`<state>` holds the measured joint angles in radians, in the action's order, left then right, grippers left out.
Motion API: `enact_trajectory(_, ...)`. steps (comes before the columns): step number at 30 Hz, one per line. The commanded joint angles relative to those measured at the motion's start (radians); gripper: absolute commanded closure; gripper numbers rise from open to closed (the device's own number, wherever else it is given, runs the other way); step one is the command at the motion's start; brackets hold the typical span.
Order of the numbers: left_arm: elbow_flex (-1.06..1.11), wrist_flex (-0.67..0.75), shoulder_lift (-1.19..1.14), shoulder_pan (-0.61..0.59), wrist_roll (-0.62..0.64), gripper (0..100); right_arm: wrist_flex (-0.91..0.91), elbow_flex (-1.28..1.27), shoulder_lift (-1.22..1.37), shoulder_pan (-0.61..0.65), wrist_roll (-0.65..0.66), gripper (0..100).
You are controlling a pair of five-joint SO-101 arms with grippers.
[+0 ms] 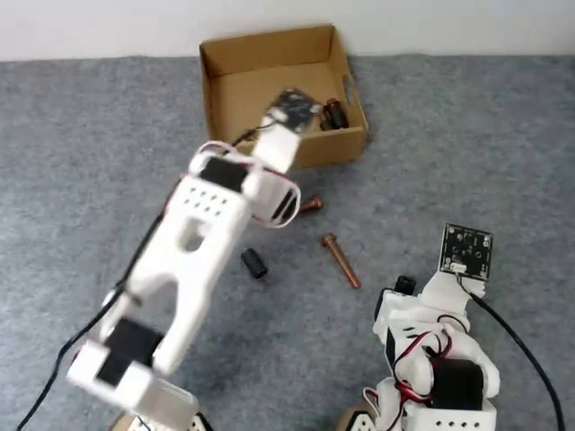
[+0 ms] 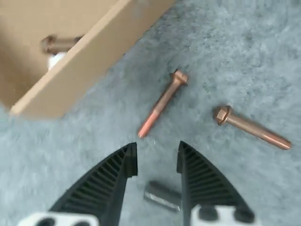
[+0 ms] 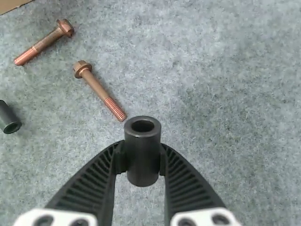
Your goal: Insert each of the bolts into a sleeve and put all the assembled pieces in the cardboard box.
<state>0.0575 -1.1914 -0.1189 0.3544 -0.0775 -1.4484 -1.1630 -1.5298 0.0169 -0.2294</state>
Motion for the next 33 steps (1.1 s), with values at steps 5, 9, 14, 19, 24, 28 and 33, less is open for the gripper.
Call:
enact_trajectory(5,-0.354,-0.103,-0.305,0.008,-0.172,85,0.018,0.006,-0.005,-0.008,0.008,99.1)
enact_trajectory(9,-0.585,-0.216,-0.486,0.008,-0.199,85,0.018,-0.002,-0.005,-0.008,0.008,99.1)
enact_trajectory(14,-0.912,-0.359,-0.713,0.009,-0.221,85,0.018,-0.003,-0.005,-0.008,0.008,99.1)
enact_trajectory(19,-1.224,-0.488,-0.924,0.025,-0.245,85,0.018,-0.003,-0.005,-0.008,0.008,99.1)
enact_trajectory(24,-1.457,-0.559,-1.076,0.048,-0.253,85,0.018,-0.003,-0.005,-0.008,0.008,99.1)
enact_trajectory(28,-1.503,-0.56,-1.125,0.058,-0.253,85,0.018,-0.003,-0.005,-0.008,0.008,99.1)
enact_trajectory(33,-1.5,-0.56,-1.172,0.052,-0.25,85,0.018,-0.003,-0.005,-0.008,0.006,99.1)
